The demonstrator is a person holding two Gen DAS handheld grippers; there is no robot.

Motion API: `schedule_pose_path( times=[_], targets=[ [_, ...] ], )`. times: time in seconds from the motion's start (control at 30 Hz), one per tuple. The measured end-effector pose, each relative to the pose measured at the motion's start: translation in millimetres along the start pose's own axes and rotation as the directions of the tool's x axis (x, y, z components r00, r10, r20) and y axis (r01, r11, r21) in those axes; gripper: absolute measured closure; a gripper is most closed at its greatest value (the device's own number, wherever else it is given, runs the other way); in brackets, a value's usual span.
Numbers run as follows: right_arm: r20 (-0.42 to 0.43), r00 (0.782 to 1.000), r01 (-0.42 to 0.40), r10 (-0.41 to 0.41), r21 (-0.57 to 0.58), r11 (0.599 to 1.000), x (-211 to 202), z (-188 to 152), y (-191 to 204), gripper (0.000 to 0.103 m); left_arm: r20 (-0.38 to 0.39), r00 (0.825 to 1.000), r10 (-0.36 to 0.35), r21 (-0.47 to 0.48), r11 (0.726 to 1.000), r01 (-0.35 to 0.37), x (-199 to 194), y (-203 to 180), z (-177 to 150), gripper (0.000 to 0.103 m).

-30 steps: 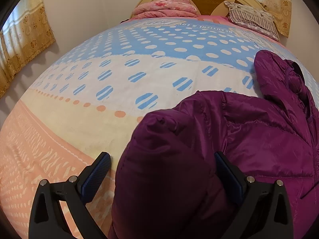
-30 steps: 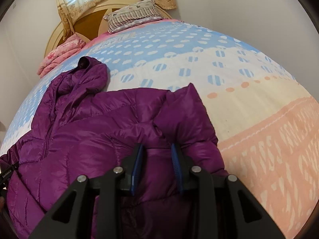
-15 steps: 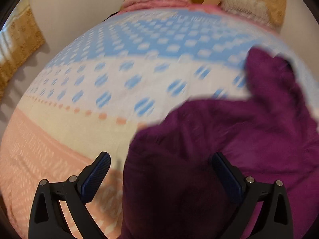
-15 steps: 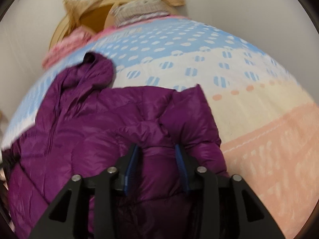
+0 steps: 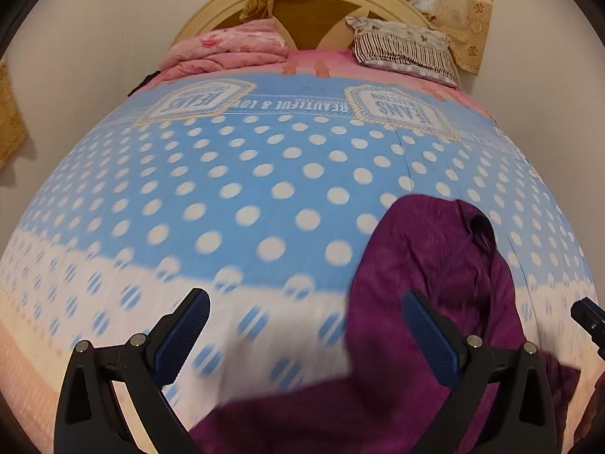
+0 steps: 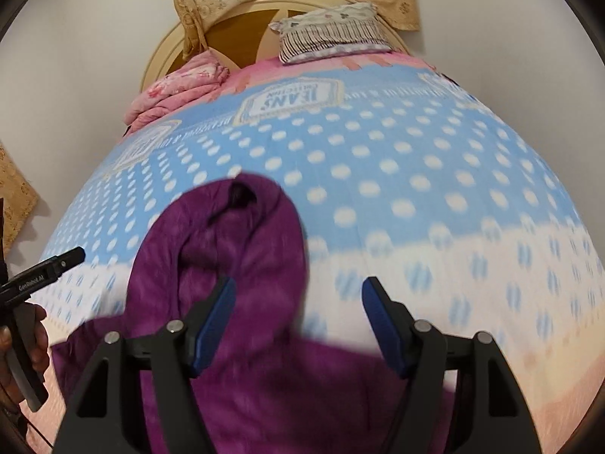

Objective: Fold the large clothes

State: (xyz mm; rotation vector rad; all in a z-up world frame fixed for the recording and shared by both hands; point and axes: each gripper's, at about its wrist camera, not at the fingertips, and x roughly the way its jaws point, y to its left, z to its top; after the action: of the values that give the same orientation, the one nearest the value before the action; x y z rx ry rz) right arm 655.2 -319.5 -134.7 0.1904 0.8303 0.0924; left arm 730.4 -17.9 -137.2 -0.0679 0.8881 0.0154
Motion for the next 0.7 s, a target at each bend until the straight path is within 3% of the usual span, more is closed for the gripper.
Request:
schedule_pose_path(
  times=[0.33, 0.37, 0.4, 0.43, 0.5, 0.53, 0.57, 0.6, 0.63, 0.7],
  targets=[
    [-0.072, 0.997, -0.006, 0.007, 0.02, 1.0, 85.5, 14.9, -0.2, 0.03, -0.106, 0.993, -0.046, -0.059, 0.997, 0.039, 87.7, -11.2, 14.6, 0.004],
    [-0.087, 0.996, -0.01, 0.012, 0.029, 1.0, 94.5, 13.2, -2.7, 0.031, -0.112, 0.991, -0.069, -0.066, 0.996, 0.061, 92.0, -10.9, 13.8, 0.014],
    [-0.1, 0.995, -0.01, 0.014, 0.032, 0.999, 100.0, 13.0, -3.8, 0.037, -0.119, 0.989, -0.091, -0.065, 0.994, 0.084, 95.7, -12.7, 13.1, 0.031],
    [-0.118, 0.993, -0.02, 0.024, 0.033, 0.999, 105.5, 12.6, -4.6, 0.044, -0.139, 0.983, -0.118, -0.053, 0.992, 0.112, 101.4, -15.2, 10.9, 0.04],
    [-0.15, 0.987, -0.048, 0.05, 0.014, 0.999, 114.4, 9.7, -2.5, 0.068, -0.167, 0.974, -0.152, -0.028, 0.988, 0.149, 107.7, -20.9, 6.8, 0.07],
    [-0.148, 0.988, -0.048, 0.046, -0.01, 0.999, 114.9, 7.5, 0.2, 0.072, -0.17, 0.972, -0.16, -0.013, 0.987, 0.16, 109.0, -24.6, 4.3, 0.073],
    [-0.148, 0.988, -0.051, 0.048, -0.021, 0.998, 114.6, 6.1, 1.6, 0.082, -0.155, 0.976, -0.156, 0.014, 0.987, 0.16, 107.1, -29.2, 2.3, 0.078],
    [-0.151, 0.987, -0.057, 0.052, -0.027, 0.998, 113.9, 4.8, 2.3, 0.09, -0.142, 0.977, -0.159, 0.04, 0.985, 0.166, 104.9, -33.5, 0.8, 0.096],
    [-0.149, 0.987, -0.058, 0.052, -0.038, 0.998, 111.1, 3.6, 3.6, 0.093, -0.137, 0.977, -0.162, 0.067, 0.983, 0.172, 102.4, -39.2, -0.8, 0.102],
    [-0.126, 0.991, -0.046, 0.036, -0.078, 0.996, 102.2, 1.7, 8.8, 0.096, -0.112, 0.983, -0.146, 0.095, 0.983, 0.157, 97.2, -43.8, -1.0, 0.103]
  ],
)
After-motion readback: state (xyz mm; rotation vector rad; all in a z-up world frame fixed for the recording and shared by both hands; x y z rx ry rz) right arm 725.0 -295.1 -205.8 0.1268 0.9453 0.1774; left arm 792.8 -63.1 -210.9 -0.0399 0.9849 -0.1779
